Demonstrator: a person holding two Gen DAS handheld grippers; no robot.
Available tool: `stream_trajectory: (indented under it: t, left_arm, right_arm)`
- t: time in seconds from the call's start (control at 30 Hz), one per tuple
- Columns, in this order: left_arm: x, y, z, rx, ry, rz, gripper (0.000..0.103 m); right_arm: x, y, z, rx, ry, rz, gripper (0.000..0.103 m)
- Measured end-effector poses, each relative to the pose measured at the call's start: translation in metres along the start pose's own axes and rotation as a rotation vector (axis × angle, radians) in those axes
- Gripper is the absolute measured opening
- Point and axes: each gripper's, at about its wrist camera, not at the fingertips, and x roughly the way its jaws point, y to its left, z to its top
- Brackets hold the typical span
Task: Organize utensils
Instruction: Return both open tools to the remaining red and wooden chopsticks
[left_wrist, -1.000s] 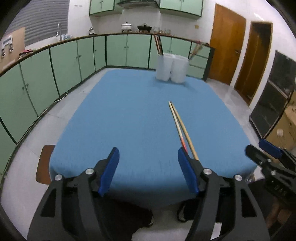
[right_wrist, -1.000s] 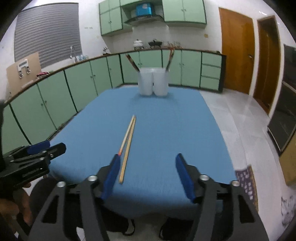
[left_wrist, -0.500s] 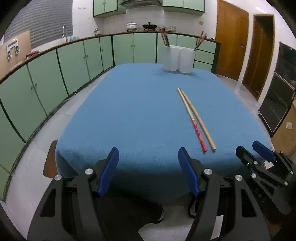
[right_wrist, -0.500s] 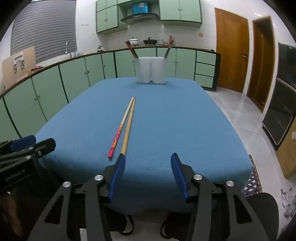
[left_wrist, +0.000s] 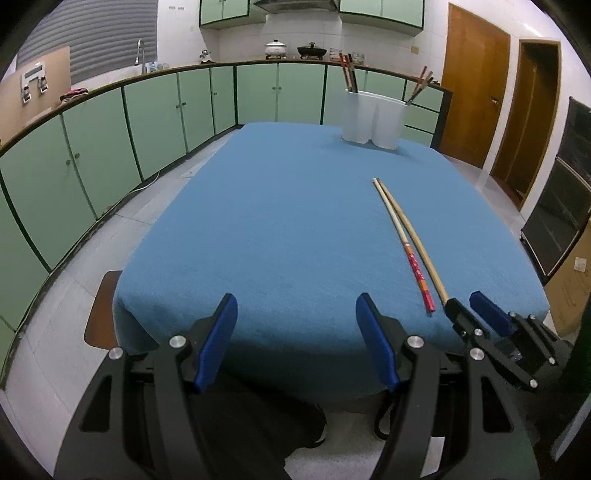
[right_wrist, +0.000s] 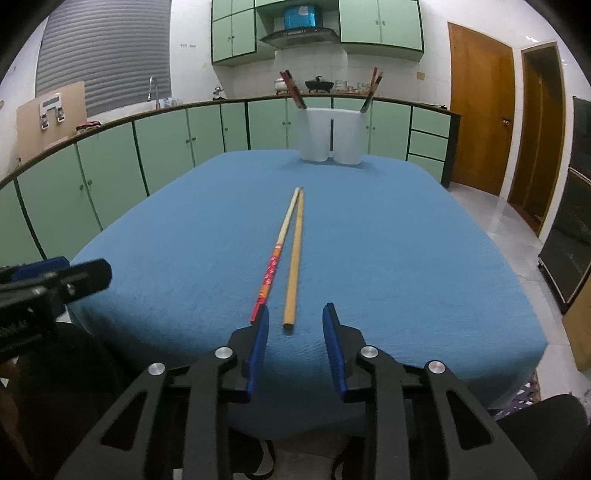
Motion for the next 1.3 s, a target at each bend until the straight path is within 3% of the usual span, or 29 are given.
stream_trajectory:
  t: [0.23, 0.37, 0.83, 1.3]
  left_arm:
    - [0.002, 0.011, 0.003, -0.018, 0.005, 0.014, 0.065]
    - [0.002, 0.01, 0.004, -0.016, 0.007, 0.007, 0.065]
    - [0.011, -0.033, -0.004, 0.064, -0.008, -0.088, 0.065]
    - [0.031, -0.084, -0.014, 0.085, -0.062, -0.124, 0.062]
  right_arm:
    - [0.015, 0.002, -0.003, -0.017, 0.01, -0.02, 0.019]
    - [0.016, -0.003, -0.002, -0.007, 0.01, -0.037, 0.007]
    - [0.016, -0.064, 0.003, 0.128, 0.027, -0.131, 0.007]
    - [0.016, -0.089, 0.003, 0.131, 0.032, -0.111, 0.007]
